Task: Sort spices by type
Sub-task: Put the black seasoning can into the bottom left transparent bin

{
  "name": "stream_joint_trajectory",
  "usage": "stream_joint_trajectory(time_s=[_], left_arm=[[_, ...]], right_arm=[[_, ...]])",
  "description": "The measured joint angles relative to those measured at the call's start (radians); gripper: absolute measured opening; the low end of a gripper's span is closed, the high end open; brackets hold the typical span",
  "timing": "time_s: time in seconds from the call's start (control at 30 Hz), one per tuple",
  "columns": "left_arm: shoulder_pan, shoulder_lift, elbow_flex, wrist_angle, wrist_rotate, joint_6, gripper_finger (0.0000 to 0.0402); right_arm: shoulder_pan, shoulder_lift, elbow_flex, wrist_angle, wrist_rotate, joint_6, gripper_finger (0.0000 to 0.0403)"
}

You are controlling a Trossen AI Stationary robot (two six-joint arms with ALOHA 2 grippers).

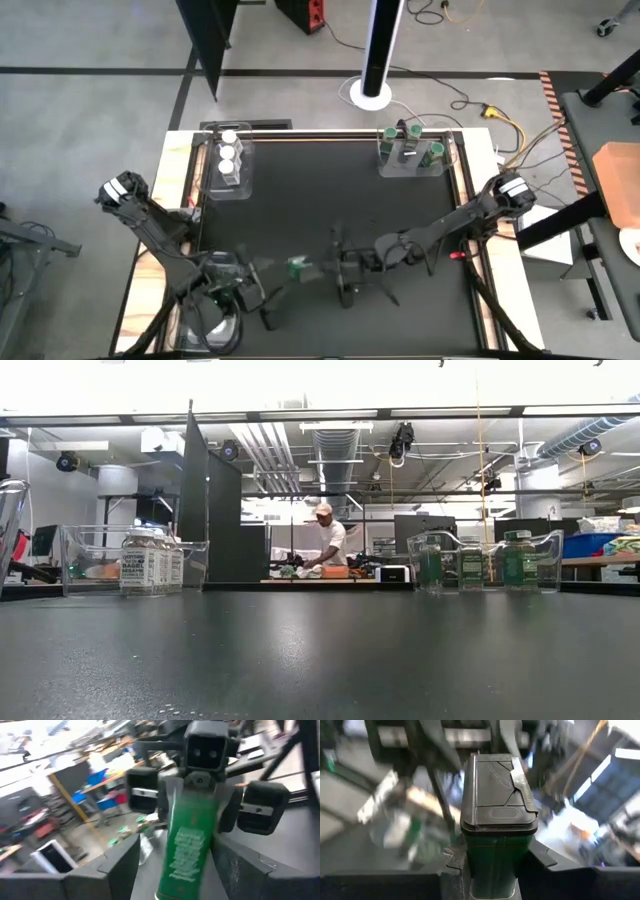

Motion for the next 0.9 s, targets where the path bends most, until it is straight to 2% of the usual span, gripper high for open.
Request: stream_joint_trajectory(time_s=[0.1, 0.17, 0.23, 0.3, 0.4, 0.6, 0.73, 0.9], left_arm=[[-0.019, 0.0, 0.0, -0.04, -0.075, -0.03, 0.0226], [-0.023, -0.002, 0.0, -0.058, -0.068, -0.065, 0.0225], [-0.021, -0.003, 0.0, -0.075, -0.016, -0.117, 0.0224], [-0.011, -0.003, 0.0, -0.104, 0.081, -0.18, 0.0223], [0.023, -0.001, 0.0, -0.161, 0.197, -0.285, 0.0223], [0.097, 0.031, 0.0, -0.223, 0.29, -0.369, 0.0223], [0.13, 0.068, 0.0, -0.221, 0.301, -0.368, 0.0226], [0.164, 0.11, 0.0, -0.209, 0.302, -0.372, 0.025]], right_arm=[[0.005, -0.041, 0.005, -0.167, 0.116, 0.005, 0.01], [0.006, -0.068, 0.022, -0.323, 0.162, 0.043, 0.01], [0.006, -0.084, 0.047, -0.47, 0.167, 0.101, 0.01], [0.006, -0.086, 0.07, -0.616, 0.169, 0.15, 0.01], [0.012, -0.081, 0.085, -0.756, 0.168, 0.216, 0.01], [0.019, -0.057, 0.084, -0.827, 0.171, 0.295, 0.01], [0.02, -0.052, 0.083, -0.818, 0.175, 0.296, 0.01], [0.019, -0.05, 0.084, -0.822, 0.176, 0.296, 0.01]])
